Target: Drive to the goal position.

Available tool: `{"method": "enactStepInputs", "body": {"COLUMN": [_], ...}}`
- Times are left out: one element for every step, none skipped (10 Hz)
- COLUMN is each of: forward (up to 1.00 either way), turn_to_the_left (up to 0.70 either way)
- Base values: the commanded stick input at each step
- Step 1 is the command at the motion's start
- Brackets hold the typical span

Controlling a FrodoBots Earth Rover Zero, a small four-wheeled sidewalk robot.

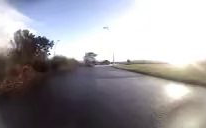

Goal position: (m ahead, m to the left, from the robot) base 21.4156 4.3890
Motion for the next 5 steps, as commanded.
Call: {"method": "enactStepInputs", "body": {"forward": [0.45, 0.45, 0.45, 0.45, 0.45], "turn_to_the_left": [0.00, 0.00, 0.00, 0.00, 0.00]}}
